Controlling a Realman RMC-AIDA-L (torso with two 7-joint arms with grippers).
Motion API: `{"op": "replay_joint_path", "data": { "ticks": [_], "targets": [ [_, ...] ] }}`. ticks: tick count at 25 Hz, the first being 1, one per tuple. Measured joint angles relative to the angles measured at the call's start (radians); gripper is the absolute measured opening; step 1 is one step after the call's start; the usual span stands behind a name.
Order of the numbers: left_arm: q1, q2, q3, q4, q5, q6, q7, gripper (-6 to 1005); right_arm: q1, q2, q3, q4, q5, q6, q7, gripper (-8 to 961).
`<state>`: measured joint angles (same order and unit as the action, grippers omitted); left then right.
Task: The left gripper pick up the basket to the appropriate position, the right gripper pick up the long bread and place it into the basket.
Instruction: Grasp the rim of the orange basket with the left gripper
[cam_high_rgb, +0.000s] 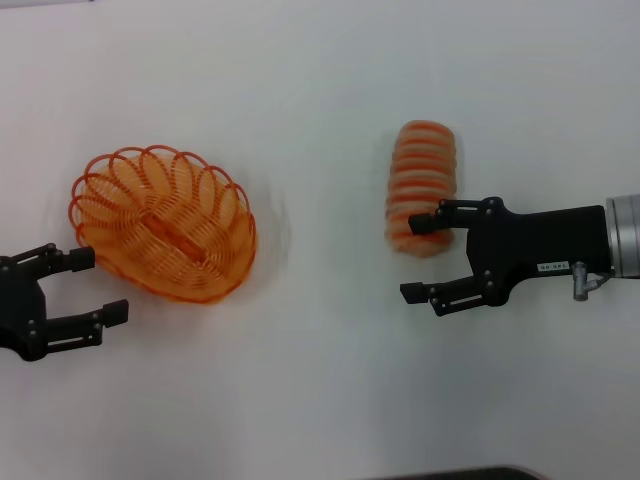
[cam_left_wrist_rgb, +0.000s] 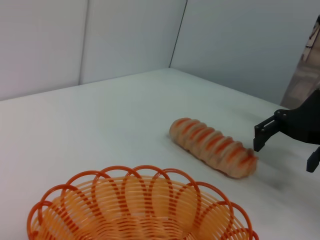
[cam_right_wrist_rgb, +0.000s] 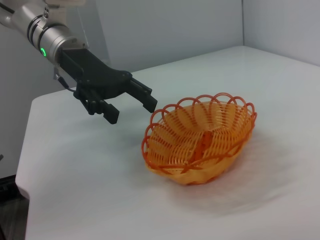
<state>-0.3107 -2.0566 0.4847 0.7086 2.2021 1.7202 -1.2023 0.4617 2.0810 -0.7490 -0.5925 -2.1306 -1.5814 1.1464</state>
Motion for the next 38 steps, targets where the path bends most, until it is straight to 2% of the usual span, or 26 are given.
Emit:
{"op": "replay_joint_path", "data": {
  "ticks": [16, 22, 28, 31, 33, 35, 37, 38],
  "targets": [
    [0.003, -0.002, -0.011, 0.006, -0.003, 0.000, 0.000, 857, 0.000, 0.001, 0.005, 0.007, 0.005, 0.009, 0.002, 929],
    [-0.019, -0.002, -0.119, 0.006, -0.017, 0.001, -0.056, 856, 0.004, 0.000, 0.021, 0.008, 0.022, 0.001, 0.039, 927],
    [-0.104, 0.003, -0.229, 0.009, -0.023, -0.019, -0.304, 857, 0.030, -0.006, 0.026, 0.002, 0.025, -0.003, 0.145, 926],
    [-0.160, 0.010, -0.252, 0.018, -0.020, -0.063, -0.469, 858, 0.050, -0.010, 0.020, 0.001, 0.022, -0.006, 0.198, 925],
    [-0.190, 0.018, -0.235, 0.034, -0.009, -0.100, -0.579, 858, 0.059, -0.011, 0.015, 0.000, 0.019, -0.008, 0.217, 925],
    [-0.213, 0.029, -0.185, 0.057, -0.001, -0.150, -0.708, 858, 0.066, -0.011, 0.008, 0.000, 0.019, -0.013, 0.225, 924],
    [-0.231, 0.051, -0.090, 0.080, 0.001, -0.197, -0.831, 858, 0.071, -0.012, 0.002, -0.001, 0.018, -0.017, 0.226, 924],
    [-0.231, 0.051, -0.090, 0.080, 0.001, -0.197, -0.831, 858, 0.073, -0.013, 0.000, -0.001, 0.018, -0.020, 0.226, 924]
  ]
}}
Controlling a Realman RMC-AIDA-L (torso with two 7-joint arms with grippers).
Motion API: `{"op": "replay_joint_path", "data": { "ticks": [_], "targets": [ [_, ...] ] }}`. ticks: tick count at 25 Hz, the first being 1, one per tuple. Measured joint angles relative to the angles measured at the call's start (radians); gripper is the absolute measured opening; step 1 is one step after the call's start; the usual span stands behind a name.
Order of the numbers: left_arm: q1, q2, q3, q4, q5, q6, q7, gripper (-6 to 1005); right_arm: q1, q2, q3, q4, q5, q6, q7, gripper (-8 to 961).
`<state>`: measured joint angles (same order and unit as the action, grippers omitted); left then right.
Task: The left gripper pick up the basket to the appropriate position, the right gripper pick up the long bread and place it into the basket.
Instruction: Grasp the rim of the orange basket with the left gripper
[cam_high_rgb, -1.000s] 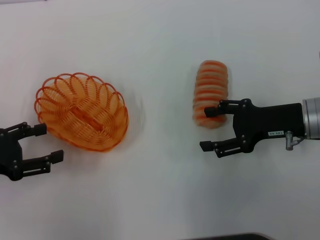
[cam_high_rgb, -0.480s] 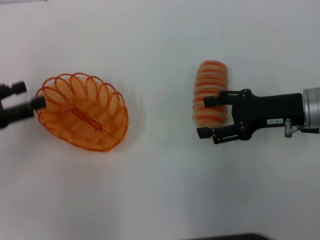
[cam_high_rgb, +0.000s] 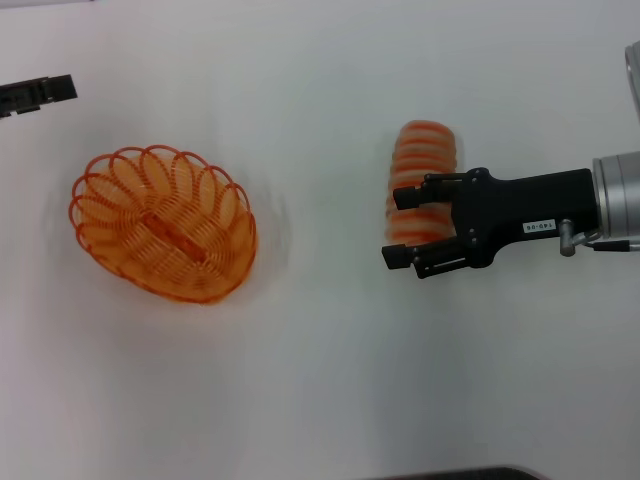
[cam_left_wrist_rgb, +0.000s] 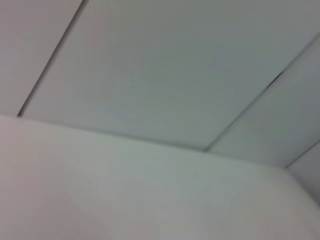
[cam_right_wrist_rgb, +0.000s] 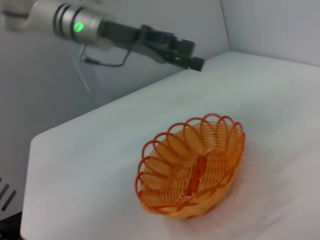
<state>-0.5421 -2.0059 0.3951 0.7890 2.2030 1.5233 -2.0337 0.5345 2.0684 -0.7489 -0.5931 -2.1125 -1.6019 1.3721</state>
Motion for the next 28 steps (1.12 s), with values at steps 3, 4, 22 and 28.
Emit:
{"op": "replay_joint_path", "data": {
  "ticks": [3, 4, 22, 28],
  "targets": [
    [-0.033, 0.050, 0.215, 0.046, 0.036, -0.067, -0.189, 857, 0.002, -0.006, -0.003, 0.000, 0.000, -0.011, 0.000, 924],
    [-0.042, 0.057, 0.244, 0.054, 0.056, -0.076, -0.220, 857, 0.002, -0.009, -0.004, -0.001, 0.000, -0.013, 0.000, 924],
    [-0.302, 0.003, 0.524, 0.078, 0.567, -0.077, -0.343, 856, -0.001, -0.032, -0.010, -0.002, -0.003, -0.013, 0.001, 924],
    [-0.304, -0.028, 0.553, 0.080, 0.629, -0.112, -0.350, 856, -0.003, -0.033, -0.010, -0.002, -0.003, -0.008, 0.001, 925]
  ]
}}
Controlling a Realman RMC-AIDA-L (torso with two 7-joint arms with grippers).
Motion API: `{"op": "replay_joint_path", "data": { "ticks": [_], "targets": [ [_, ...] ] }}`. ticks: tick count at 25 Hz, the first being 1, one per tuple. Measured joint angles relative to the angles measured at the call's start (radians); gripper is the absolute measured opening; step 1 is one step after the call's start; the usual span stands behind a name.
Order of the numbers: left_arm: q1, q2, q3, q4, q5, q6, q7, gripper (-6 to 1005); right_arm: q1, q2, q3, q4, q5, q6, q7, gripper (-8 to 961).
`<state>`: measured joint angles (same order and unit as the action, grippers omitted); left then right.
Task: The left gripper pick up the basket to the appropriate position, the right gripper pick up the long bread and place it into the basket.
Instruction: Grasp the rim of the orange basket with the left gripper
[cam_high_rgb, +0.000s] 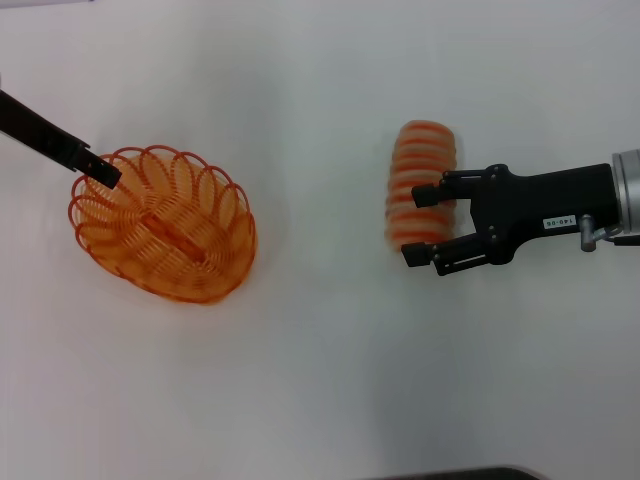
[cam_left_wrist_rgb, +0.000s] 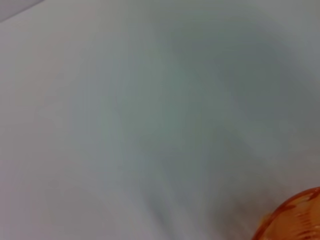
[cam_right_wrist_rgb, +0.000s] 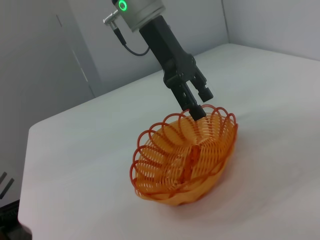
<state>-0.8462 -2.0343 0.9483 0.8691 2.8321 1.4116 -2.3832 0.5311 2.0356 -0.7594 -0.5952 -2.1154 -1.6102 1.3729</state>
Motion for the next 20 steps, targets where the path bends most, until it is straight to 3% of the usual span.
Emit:
{"op": "replay_joint_path", "data": {
  "ticks": [12, 20],
  "targets": [
    [0.007, -0.024, 0.038, -0.015, 0.023, -0.016, 0.008, 806, 0.002, -0.002, 0.000, 0.000, 0.000, 0.003, 0.000, 925],
    [0.009, -0.039, 0.072, -0.011, 0.024, -0.025, -0.009, 710, 0.001, -0.002, 0.004, 0.000, 0.000, 0.004, 0.000, 925]
  ]
}}
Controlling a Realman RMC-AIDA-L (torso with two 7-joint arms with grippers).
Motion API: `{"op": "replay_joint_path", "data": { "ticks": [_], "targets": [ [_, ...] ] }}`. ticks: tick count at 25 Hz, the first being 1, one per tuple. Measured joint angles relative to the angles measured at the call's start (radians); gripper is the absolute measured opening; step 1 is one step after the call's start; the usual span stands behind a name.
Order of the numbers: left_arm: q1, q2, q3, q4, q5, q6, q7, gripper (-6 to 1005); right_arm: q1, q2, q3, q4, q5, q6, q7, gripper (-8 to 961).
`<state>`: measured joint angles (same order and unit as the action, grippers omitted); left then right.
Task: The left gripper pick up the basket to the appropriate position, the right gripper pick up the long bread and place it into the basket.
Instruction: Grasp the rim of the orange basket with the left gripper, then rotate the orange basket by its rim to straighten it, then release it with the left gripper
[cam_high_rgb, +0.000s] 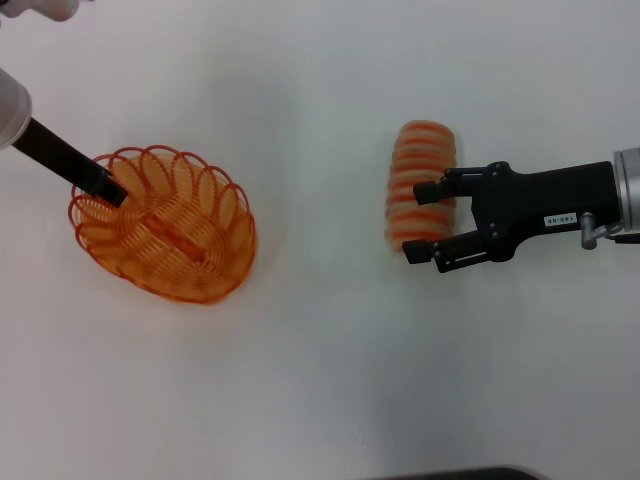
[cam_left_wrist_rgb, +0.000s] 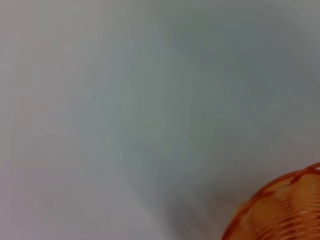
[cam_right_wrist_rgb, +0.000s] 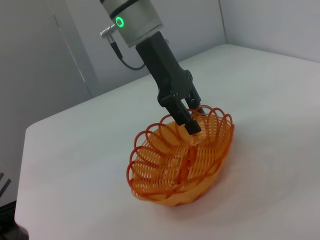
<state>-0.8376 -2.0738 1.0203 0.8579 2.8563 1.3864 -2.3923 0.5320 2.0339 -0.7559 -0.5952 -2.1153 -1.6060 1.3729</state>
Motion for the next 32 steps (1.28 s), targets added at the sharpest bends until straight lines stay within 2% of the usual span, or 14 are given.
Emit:
{"op": "replay_joint_path", "data": {
  "ticks": [2, 5, 11, 16, 19, 23, 26, 28, 32],
  "targets": [
    [0.000, -0.004, 0.000, 0.001, 0.000, -0.004, 0.002, 686, 0.000, 0.000, 0.001, 0.000, 0.000, 0.000, 0.000, 925],
    [0.000, -0.009, 0.001, 0.001, 0.000, -0.007, 0.002, 449, -0.001, 0.000, 0.001, 0.000, 0.000, 0.000, 0.000, 925],
    [0.000, -0.009, -0.007, 0.011, 0.000, -0.009, -0.012, 214, -0.002, 0.000, 0.003, 0.000, 0.000, -0.001, 0.000, 924],
    [0.005, -0.008, -0.012, 0.048, 0.000, 0.012, -0.072, 143, -0.003, 0.000, 0.004, -0.001, 0.000, 0.000, 0.000, 924],
    [0.003, -0.003, -0.020, 0.064, 0.000, 0.043, -0.123, 140, -0.003, -0.001, 0.005, -0.006, 0.000, 0.000, 0.000, 924],
    [0.000, -0.001, -0.083, 0.082, -0.006, 0.117, -0.170, 137, -0.005, -0.001, 0.018, -0.013, 0.003, 0.003, 0.000, 924],
    [0.001, -0.011, -0.146, 0.120, -0.016, 0.178, -0.194, 134, -0.005, 0.000, 0.035, -0.014, 0.004, 0.008, 0.006, 924],
    [0.002, -0.015, -0.157, 0.131, -0.021, 0.192, -0.199, 127, -0.004, 0.002, 0.052, -0.014, 0.005, 0.011, 0.028, 924],
    [0.009, -0.054, -0.238, 0.215, -0.037, 0.248, -0.240, 114, 0.000, 0.006, 0.077, -0.014, 0.007, 0.016, 0.050, 924]
  ]
}}
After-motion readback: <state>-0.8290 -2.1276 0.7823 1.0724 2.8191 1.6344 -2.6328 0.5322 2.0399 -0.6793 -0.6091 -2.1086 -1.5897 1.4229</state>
